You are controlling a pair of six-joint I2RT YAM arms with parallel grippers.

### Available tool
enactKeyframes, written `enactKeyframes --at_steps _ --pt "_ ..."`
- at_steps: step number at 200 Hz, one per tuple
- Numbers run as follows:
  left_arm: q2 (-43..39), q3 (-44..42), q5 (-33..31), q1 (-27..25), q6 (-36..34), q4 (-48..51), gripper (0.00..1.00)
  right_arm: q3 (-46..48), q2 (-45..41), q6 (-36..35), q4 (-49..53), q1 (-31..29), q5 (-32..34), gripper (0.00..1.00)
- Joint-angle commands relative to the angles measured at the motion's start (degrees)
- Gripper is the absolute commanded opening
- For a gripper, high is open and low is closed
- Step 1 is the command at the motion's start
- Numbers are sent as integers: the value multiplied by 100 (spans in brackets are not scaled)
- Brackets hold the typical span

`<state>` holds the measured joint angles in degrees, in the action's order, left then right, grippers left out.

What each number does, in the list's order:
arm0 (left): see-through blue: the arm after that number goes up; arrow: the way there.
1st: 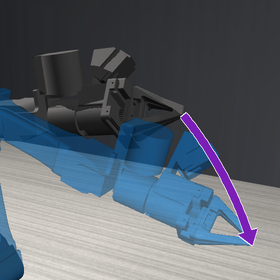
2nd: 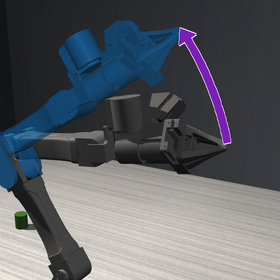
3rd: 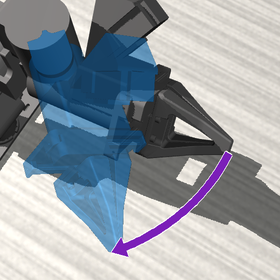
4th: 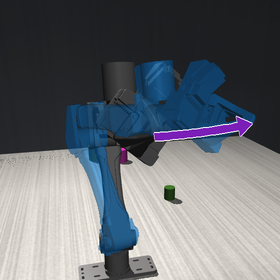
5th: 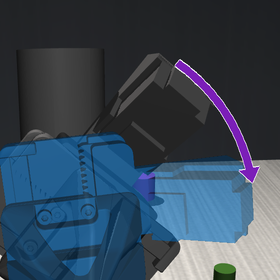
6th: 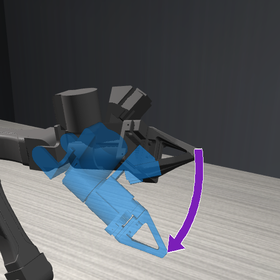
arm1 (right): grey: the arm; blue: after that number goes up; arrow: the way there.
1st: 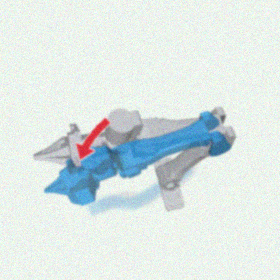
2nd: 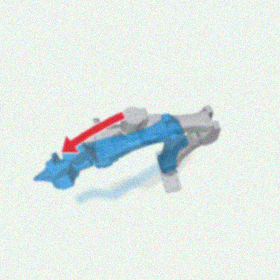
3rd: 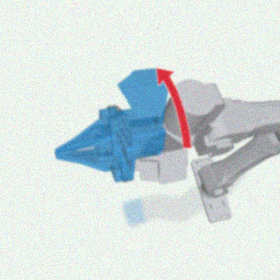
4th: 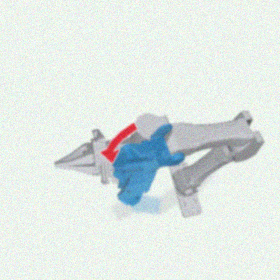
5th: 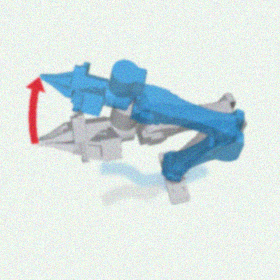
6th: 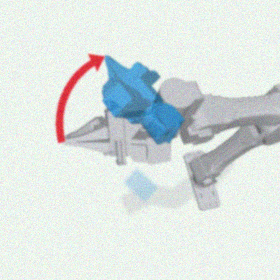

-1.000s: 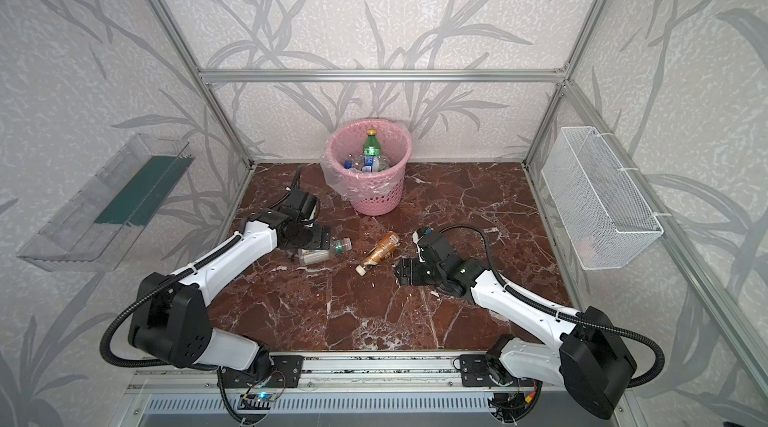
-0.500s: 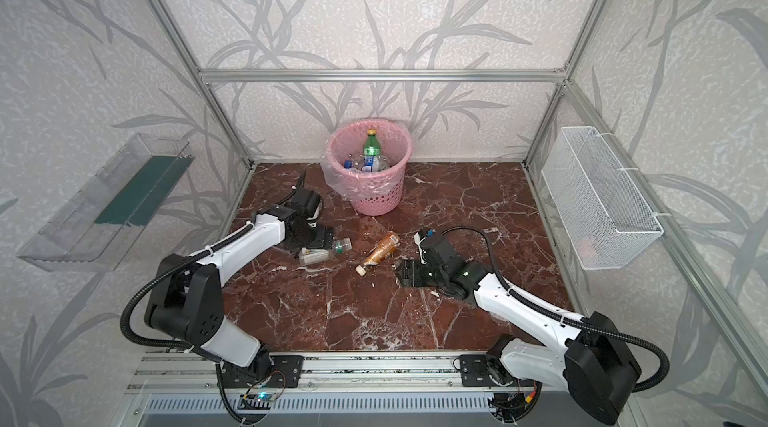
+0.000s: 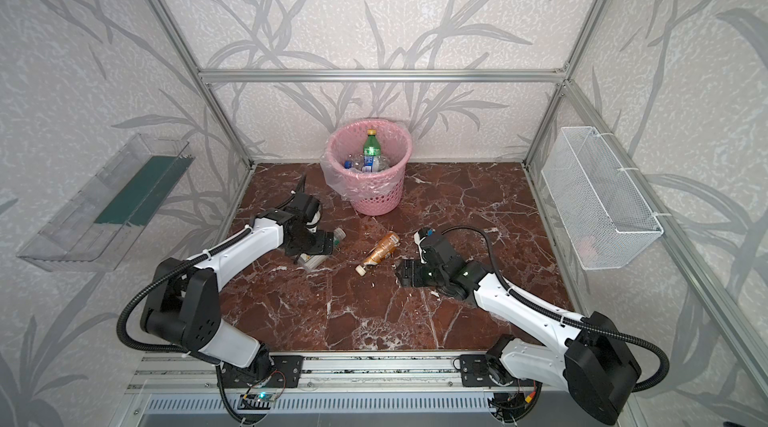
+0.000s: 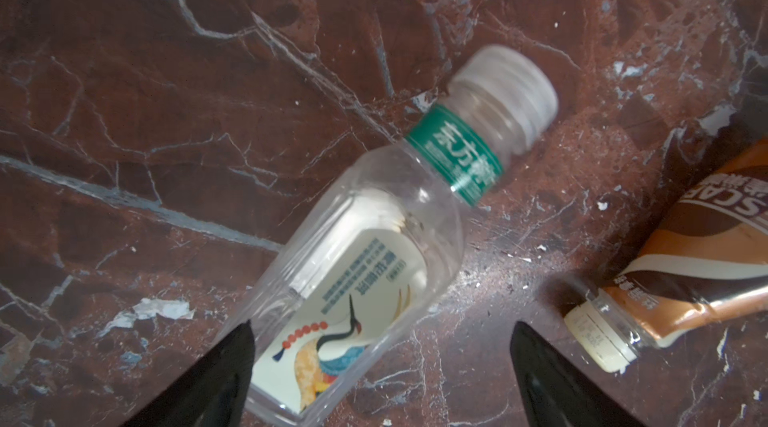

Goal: Throw the plastic bottles in the bin
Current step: 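Lower the left gripper onto the clear crane-label bottle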

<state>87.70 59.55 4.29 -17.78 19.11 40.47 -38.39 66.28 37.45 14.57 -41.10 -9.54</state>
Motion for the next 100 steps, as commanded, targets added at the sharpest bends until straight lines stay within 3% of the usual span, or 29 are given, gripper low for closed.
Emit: enactKeyframes --at_steps 1,100 --pt "-208 -321 340 -97 185 98 95 52 33 -53 -111 -29 -30 81" --pt "-132 -396 -192 -208 524 -88 93 29 87 -47 -104 -29 -49 80"
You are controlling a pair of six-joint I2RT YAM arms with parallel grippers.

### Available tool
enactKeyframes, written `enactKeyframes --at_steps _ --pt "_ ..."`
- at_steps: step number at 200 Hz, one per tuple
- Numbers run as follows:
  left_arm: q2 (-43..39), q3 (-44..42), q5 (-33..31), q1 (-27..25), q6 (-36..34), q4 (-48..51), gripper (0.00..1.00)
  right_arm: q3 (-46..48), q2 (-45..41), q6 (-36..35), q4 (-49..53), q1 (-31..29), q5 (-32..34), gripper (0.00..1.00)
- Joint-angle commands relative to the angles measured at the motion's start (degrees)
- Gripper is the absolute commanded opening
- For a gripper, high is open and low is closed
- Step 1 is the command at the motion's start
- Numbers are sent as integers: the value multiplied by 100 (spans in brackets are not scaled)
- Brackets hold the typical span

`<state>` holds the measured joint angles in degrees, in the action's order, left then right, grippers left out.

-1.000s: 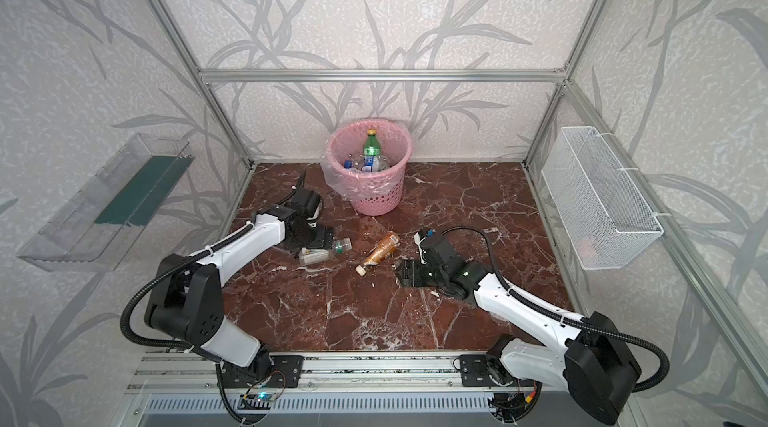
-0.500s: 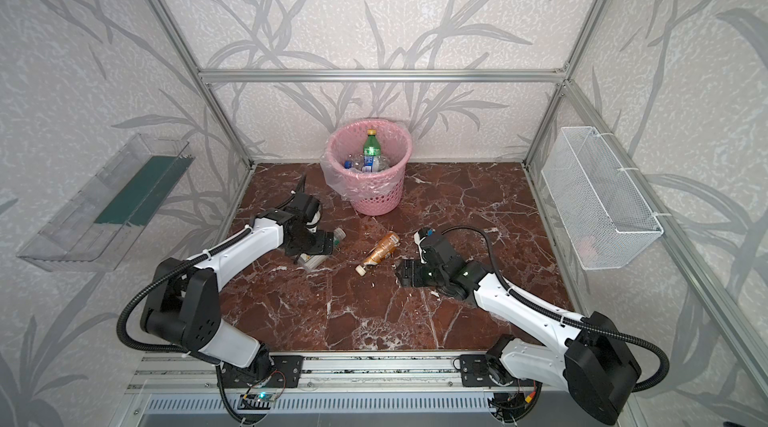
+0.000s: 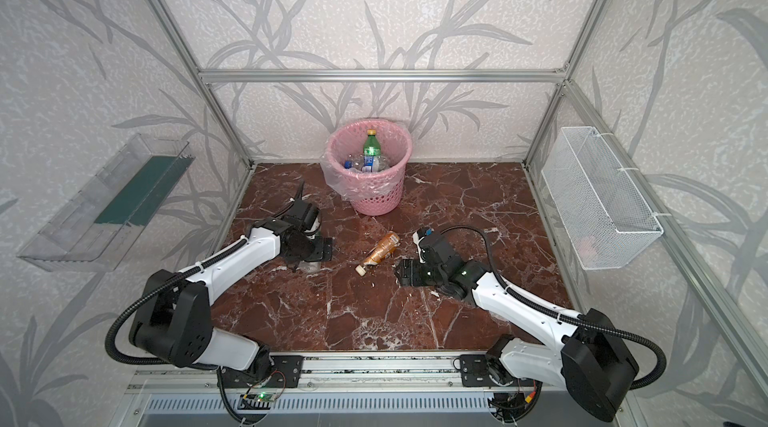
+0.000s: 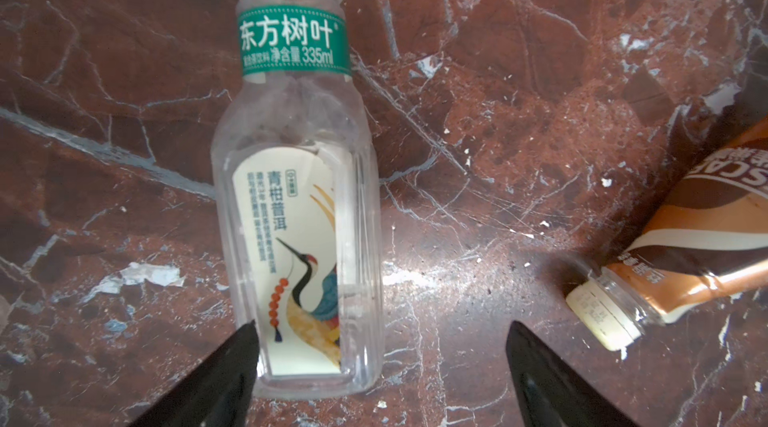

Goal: Throw the plastic bottles in the bin
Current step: 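Lower the left gripper onto the clear crane-label bottle, then close the left gripper around the crane-label bottle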

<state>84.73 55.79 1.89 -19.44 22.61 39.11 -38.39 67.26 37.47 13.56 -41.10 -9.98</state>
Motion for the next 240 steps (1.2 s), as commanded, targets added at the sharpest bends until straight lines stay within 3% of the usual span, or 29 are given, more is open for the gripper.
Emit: enactKeyframes --at_steps 1,89,189,240 --pt "162 -22 48 -42 174 41 93 27 -12 -53 -3 -29 -5 80" --pt "-71 99 -361 -28 343 98 94 28 41 -52 -38 -29 -22 80" --pt "-421 145 -378 51 373 111 95 23 142 -56 -11 -29 5 81" --pt "39 169 -269 220 362 27 90 2 173 -54 -11 -29 -12 81"
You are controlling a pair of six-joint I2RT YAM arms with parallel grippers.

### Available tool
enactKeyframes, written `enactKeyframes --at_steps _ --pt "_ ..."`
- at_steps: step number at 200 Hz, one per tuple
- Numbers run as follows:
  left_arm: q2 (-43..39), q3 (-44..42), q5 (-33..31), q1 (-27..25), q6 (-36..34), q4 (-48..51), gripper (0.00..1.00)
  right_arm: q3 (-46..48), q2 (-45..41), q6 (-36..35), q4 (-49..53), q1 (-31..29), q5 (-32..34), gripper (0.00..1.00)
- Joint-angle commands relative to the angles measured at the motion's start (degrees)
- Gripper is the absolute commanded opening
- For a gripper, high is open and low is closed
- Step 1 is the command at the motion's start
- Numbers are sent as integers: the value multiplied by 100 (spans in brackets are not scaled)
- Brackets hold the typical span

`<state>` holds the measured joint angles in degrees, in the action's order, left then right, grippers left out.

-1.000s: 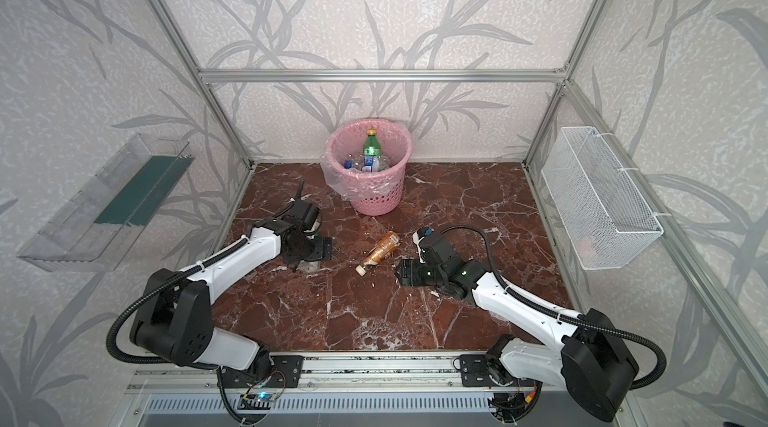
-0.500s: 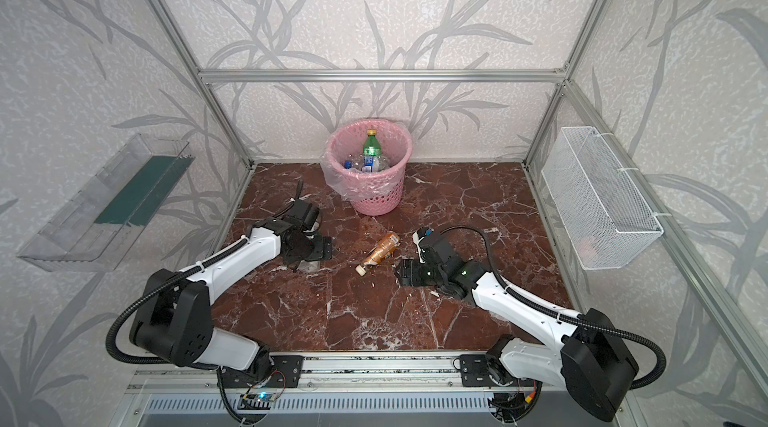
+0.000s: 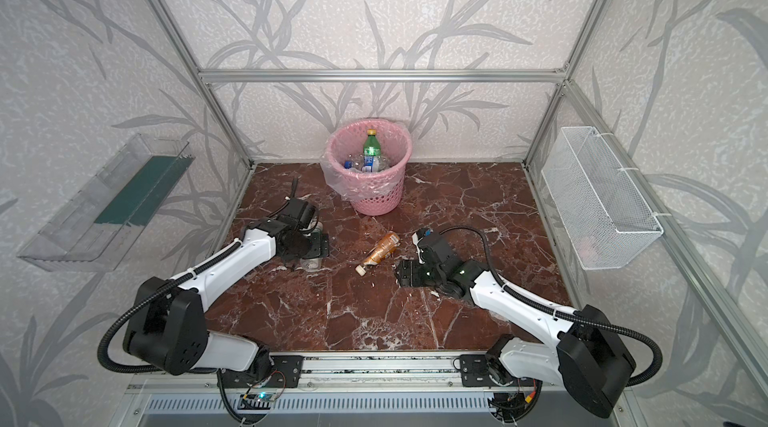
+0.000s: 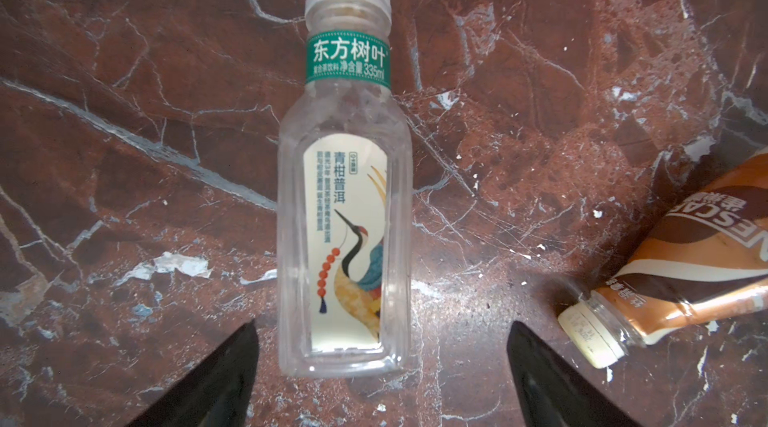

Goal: Throw the plastic bottles in the bin
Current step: 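Close the left gripper around the crane-label bottle, then lift the crane-label bottle with the left gripper and drop it into the pink bin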

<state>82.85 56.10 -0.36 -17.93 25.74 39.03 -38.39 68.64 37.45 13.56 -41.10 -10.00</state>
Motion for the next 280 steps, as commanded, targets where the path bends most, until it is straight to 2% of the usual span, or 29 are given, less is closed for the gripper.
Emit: enactKeyframes --at_steps 1,49,100,165,234,280 --pt "242 138 -43 66 52 26 90 0 35 -53 -11 -29 -6 80" --pt "673 258 -109 137 33 -106 78 55 -8 -53 14 -30 6 79" --pt "851 315 -246 207 44 11 62 90 -26 -49 28 -30 46 78" --pt "927 277 -229 227 59 141 66 125 18 -54 -61 -29 33 77" --pt "371 77 -106 229 74 246 53 148 0 -54 -70 -29 38 76" --pt "-532 -464 131 182 282 275 52 164 0 -53 -70 -30 24 75"
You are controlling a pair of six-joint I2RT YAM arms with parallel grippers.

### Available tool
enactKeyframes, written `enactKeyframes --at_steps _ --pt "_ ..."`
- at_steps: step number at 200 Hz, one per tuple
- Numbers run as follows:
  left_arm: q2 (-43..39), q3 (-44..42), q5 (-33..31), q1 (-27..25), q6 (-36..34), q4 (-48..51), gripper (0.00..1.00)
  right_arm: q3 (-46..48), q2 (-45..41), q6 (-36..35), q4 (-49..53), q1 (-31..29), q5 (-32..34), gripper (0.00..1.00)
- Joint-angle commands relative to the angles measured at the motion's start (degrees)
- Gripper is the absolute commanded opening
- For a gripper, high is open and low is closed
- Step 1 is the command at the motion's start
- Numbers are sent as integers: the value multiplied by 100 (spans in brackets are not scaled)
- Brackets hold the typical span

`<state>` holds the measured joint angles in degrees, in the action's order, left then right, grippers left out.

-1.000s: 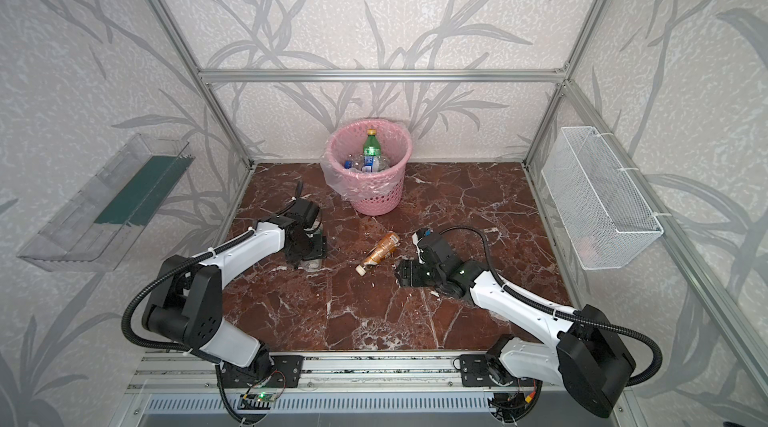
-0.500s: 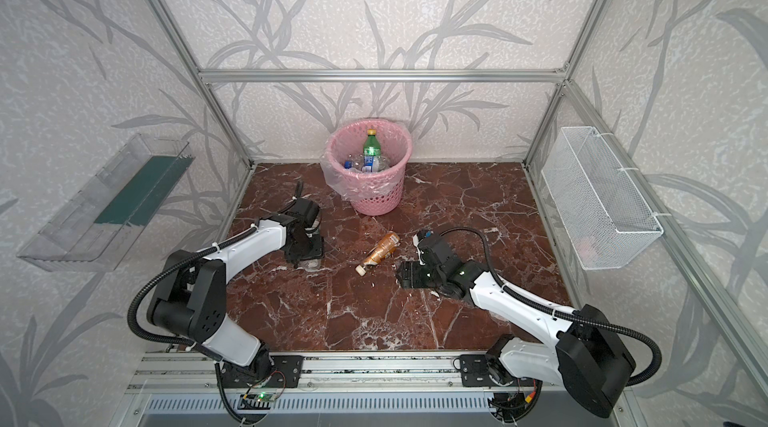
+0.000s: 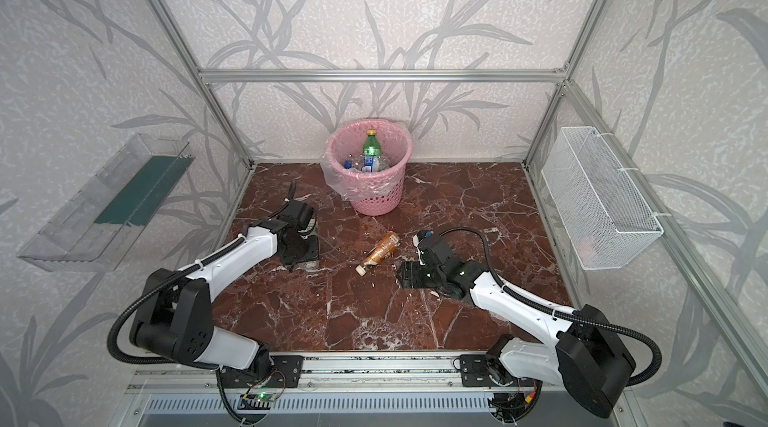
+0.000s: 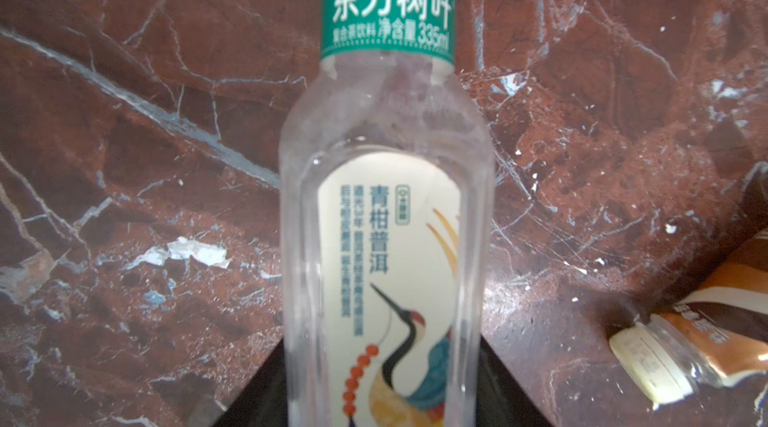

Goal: Throw the plastic bottles in the bin
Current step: 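Lift the crane-label bottle with the left gripper and drop it into the pink bin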

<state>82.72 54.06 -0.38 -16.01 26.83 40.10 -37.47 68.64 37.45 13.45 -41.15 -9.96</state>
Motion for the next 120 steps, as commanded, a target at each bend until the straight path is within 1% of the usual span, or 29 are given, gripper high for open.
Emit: enactKeyframes --at_steps 1,20,45,59,74,89,98,111,120 --pt "-546 -267 139 -13 182 166 52 73 0 -53 -56 -25 20 75" --pt "-1074 -490 250 -66 281 199 52 82 7 -54 -31 -25 28 75" --pt "-1815 -666 661 -97 256 142 54 93 0 -49 21 -16 66 75" --pt "-2212 -650 800 -134 257 101 53 128 -41 -51 34 0 111 75" --pt "-2527 -439 940 -157 217 6 53 160 -125 -53 82 55 134 75" --pt "-2652 36 1040 -215 225 -310 53 147 -224 -53 167 130 143 75" --pt "-2539 572 1130 -236 213 -533 53 135 -279 -223 227 168 150 74" --pt "-1992 1678 1324 -244 105 -662 54 92 -380 -247 331 218 156 74" --pt "-1415 2727 1409 -236 15 -639 56 31 -444 -264 421 245 182 74"
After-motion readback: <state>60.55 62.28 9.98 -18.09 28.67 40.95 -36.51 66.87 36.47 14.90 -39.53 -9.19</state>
